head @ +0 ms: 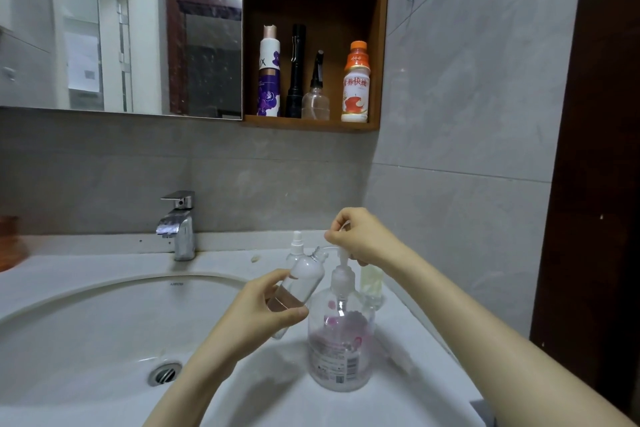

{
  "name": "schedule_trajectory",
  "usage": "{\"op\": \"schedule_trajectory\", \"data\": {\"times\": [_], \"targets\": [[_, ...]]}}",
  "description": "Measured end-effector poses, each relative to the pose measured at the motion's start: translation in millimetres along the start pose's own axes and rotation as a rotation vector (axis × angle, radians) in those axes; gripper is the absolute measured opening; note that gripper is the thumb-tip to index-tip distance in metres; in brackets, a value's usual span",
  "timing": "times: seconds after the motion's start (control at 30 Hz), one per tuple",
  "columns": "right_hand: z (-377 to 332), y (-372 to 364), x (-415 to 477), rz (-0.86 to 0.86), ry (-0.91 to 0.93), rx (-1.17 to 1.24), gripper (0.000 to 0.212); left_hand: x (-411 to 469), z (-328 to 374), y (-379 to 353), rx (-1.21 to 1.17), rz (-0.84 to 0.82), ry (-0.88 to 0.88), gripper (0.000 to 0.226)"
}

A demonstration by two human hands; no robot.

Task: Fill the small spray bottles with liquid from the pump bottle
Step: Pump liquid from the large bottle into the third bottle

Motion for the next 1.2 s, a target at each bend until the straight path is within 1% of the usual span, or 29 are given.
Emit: {"op": "schedule_trajectory", "data": {"times": [0.1, 0.17, 0.23, 0.37, 0.47, 0.57, 0.7, 0.77, 0.83, 0.93, 1.07, 1.2], "targets": [[-2.0, -0.1, 3.7, 0.013, 0.003, -0.054, 0.022, 4.0, 4.7, 2.3, 0.024, -0.017, -0.031, 0.036], [-3.8, -0.5, 4.8, 0.002, 0.002, -0.084, 0.022, 7.5, 7.5, 4.0, 0.049, -0.032, -0.046, 0.037], [-2.9, -2.6, 5.0, -0.044, -0.018, -0.083, 0.018, 9.2, 7.9, 5.7, 0.062, -0.043, -0.047, 0.041], [1.7, -6.6, 4.6, -0.201, -0.110, -0.091, 0.005, 11.3, 4.8, 7.0, 0.072, -0.046, -0.055, 0.043], [10.9, -13.9, 4.2, -0.269, -0.171, -0.131, 0.013, 12.6, -1.7, 7.1, 0.087, -0.040, -0.064, 0.042], [18.0, -17.1, 1.7, -0.275, -0.184, -0.141, 0.021, 11.1, -6.6, 3.5, 0.074, -0.063, -0.052, 0.042], [8.5, -5.1, 0.9, -0.273, -0.178, -0.244, 0.029, 9.8, -3.3, 2.3, 0.067, -0.045, -0.039, 0.042], [5.9, -2.7, 0.3, -0.276, -0.186, -0.277, 0.030, 10.3, -1.1, 4.5, 0.080, -0.044, -0.052, 0.044], [8.4, -4.5, -0.7, -0.301, -0.215, -0.262, 0.026, 10.0, -0.3, 4.0, 0.084, -0.056, -0.064, 0.045], [11.9, -6.4, -1.9, -0.352, -0.268, -0.267, 0.032, 10.1, -2.9, 1.8, 0.062, -0.072, -0.084, 0.045], [10.7, -5.2, -0.9, -0.373, -0.261, -0.347, 0.034, 13.6, -8.9, -1.3, 0.019, -0.072, -0.095, 0.049], [7.2, 3.0, 1.4, -0.366, -0.237, -0.403, 0.033, 14.4, -2.9, -5.6, 0.036, -0.075, -0.123, 0.047]]}}
Point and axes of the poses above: each hand's wrist, its own x-axis towards the middle knuckle, its own y-axis out of the back of the hand, z = x × y, the point moved 4 cm from there along x, towards the middle knuckle, and after that the axes turned 1 degree about -z, right-handed, at the moved point
